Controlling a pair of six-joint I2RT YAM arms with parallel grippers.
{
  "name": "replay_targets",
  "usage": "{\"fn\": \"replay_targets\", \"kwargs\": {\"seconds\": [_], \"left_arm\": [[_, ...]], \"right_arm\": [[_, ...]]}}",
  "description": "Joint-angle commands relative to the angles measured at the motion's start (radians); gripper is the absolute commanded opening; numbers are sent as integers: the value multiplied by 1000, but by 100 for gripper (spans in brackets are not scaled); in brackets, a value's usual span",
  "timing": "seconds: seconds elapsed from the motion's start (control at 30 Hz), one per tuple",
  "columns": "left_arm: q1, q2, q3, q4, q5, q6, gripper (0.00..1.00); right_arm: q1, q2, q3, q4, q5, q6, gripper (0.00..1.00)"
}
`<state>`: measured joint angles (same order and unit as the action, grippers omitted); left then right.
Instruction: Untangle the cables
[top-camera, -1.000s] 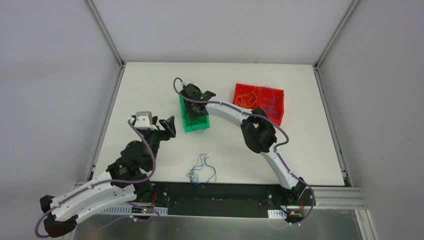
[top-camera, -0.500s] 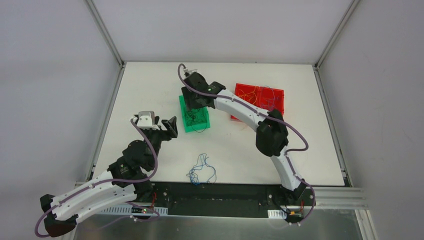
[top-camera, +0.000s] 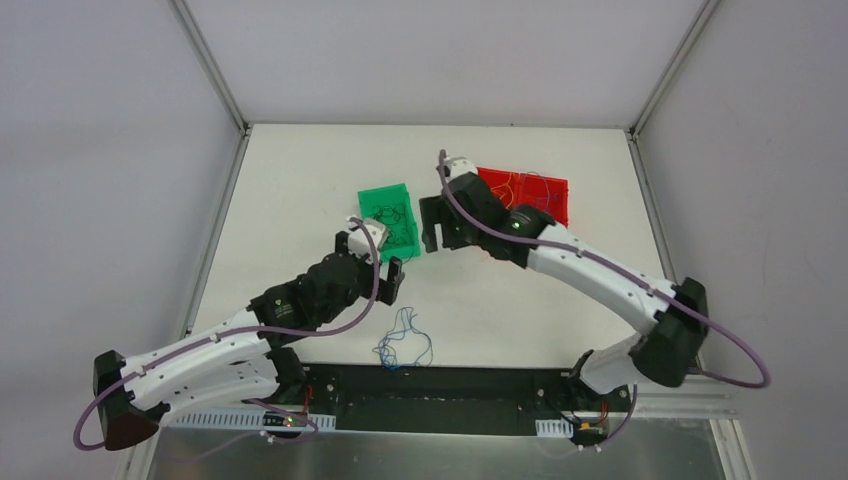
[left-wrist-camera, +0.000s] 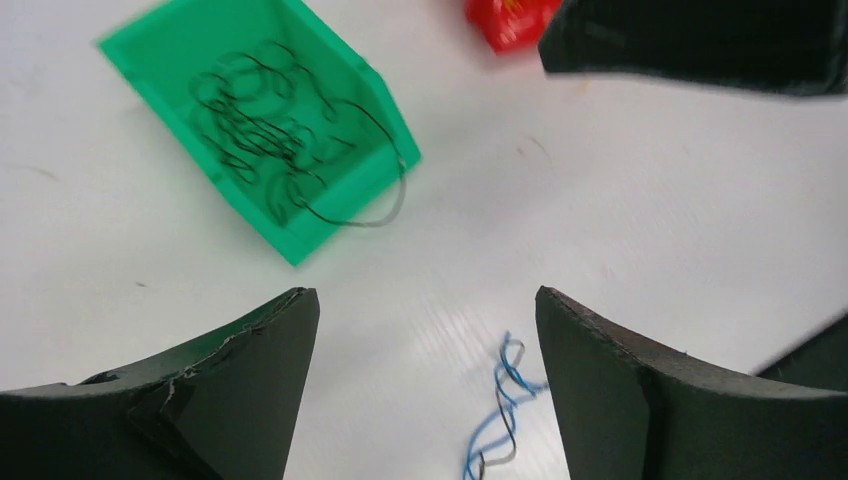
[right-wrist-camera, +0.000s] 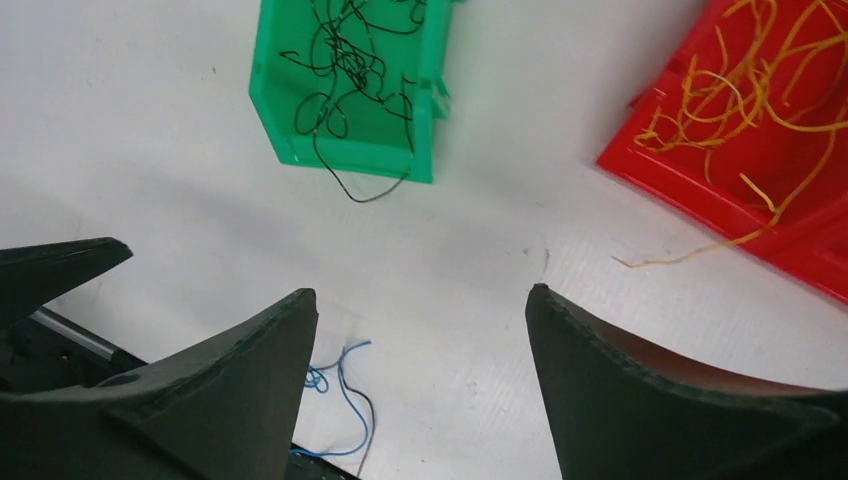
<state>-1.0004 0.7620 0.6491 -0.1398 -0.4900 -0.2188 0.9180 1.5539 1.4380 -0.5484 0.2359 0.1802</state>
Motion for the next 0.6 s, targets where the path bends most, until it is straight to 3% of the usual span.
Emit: {"fn": "replay_targets", "kwargs": {"seconds": [0.0, 0.23, 0.37, 0.47, 0.57], "left_arm": [[2, 55, 10, -115, 349, -20, 82], [0, 247, 69, -169, 424, -20, 74], [0, 358, 123, -220, 397, -16, 59], [0, 415, 145, -230, 421, -12, 51], [-1, 448, 155, -235, 424, -8, 36]], "right_arm": [[0, -163, -242, 144, 68, 22, 81], [0, -313, -495, 293, 87, 68, 82], [-1, -299, -488, 277, 177, 54, 82], [-1, -276, -478, 271, 168, 55, 83], [0, -267, -470, 266, 158, 60, 83]]}}
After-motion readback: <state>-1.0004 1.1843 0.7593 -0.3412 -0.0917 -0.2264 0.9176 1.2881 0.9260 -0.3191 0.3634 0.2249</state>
